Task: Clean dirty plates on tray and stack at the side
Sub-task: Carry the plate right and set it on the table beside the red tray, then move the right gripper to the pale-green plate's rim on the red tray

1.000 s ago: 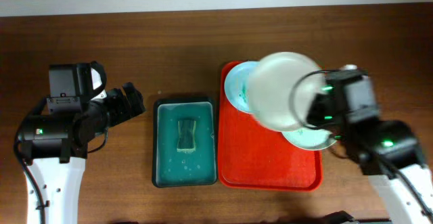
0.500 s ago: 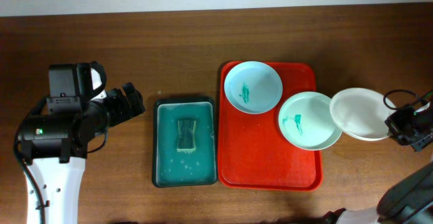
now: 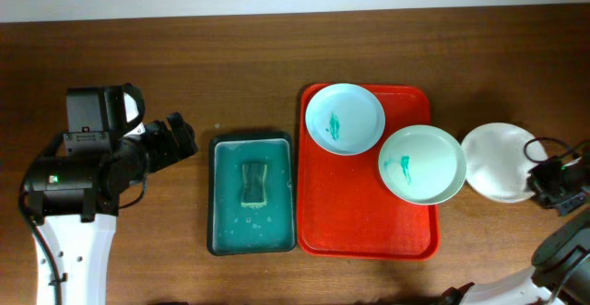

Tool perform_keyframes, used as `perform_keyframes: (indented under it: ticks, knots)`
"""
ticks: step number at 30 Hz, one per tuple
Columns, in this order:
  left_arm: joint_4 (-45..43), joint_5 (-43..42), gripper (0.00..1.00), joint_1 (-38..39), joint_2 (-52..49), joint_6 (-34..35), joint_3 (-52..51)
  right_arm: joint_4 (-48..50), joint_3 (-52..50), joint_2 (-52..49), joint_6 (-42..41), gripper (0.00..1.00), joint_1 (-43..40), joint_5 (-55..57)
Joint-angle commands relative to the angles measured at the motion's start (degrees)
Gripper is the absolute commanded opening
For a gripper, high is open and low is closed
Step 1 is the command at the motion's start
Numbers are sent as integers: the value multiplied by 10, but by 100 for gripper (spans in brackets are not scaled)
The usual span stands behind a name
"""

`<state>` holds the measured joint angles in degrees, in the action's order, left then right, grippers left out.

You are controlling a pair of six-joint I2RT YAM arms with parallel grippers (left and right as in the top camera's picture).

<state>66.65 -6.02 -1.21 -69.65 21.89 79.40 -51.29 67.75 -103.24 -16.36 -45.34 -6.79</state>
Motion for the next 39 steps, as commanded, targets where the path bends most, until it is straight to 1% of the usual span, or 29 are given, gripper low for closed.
perform_keyframes:
  ticks: [1,2,4,6,8,9,10,11,13,16,17,19,20,21,23,25,28,30,31,33,34,35,36,37,38,39]
  knots:
    - [-1,0,99,-2,3,-9,4,-25,11,25,14,43,16,-58]
    - [-1,0,99,-2,3,-9,4,-37,19,37,30,46,19,-70]
    - [-1,0,99,-2,3,-9,4,-79,34,105,51,47,41,-83]
    - [-1,0,99,-2,3,-9,4,-106,34,171,89,47,87,-82]
    - [-1,0,99,-2,3,-9,4,-102,34,191,136,48,152,-80]
    - [-1,0,99,-2,3,-9,4,-89,31,187,158,48,180,-73]
    - [-1,0,99,-2,3,-9,4,-57,19,173,159,48,217,-27]
    - [-1,0,100,-2,3,-9,4,-33,10,158,159,49,233,7]
    - [-1,0,99,-2,3,-9,4,3,-1,116,160,49,245,19]
    - [-1,0,99,-2,3,-9,4,23,0,30,160,50,246,21]
    - [-1,0,99,-2,3,-9,4,22,0,12,159,43,247,21]
    - [-1,0,99,-2,3,-9,4,12,-1,0,159,19,247,8]
    - [-1,0,100,-2,3,-9,4,6,0,0,159,10,247,8]
    - [-1,0,99,-2,3,-9,4,-1,0,0,159,4,247,8]
    - [-1,0,100,-2,3,-9,4,-32,0,14,140,4,247,0]
    - [-1,0,99,-2,3,-9,4,-60,1,54,140,4,247,-33]
    - [-1,0,99,-2,3,-9,4,-115,1,178,140,4,262,-63]
    - [-1,0,99,-2,3,-9,4,-160,1,255,140,4,301,-63]
    - [-1,0,99,-2,3,-9,4,-186,-1,288,139,4,351,-63]
    - [-1,0,99,-2,3,-9,4,-199,-7,295,85,4,424,-61]
    - [-1,0,99,-2,3,-9,4,-196,-17,294,56,4,451,-61]
    - [-1,0,99,-2,3,-9,4,-162,-72,293,-28,4,511,-40]
    - [-1,0,99,-2,3,-9,4,-130,-118,289,-64,4,537,-15]
    - [-1,0,99,-2,3,-9,4,-89,-161,285,-79,4,543,-11]
    - [-1,0,99,-2,3,-9,4,-22,-205,282,-27,4,543,-21]
    - [-1,0,99,-2,3,-9,4,3,-222,276,16,4,543,-34]
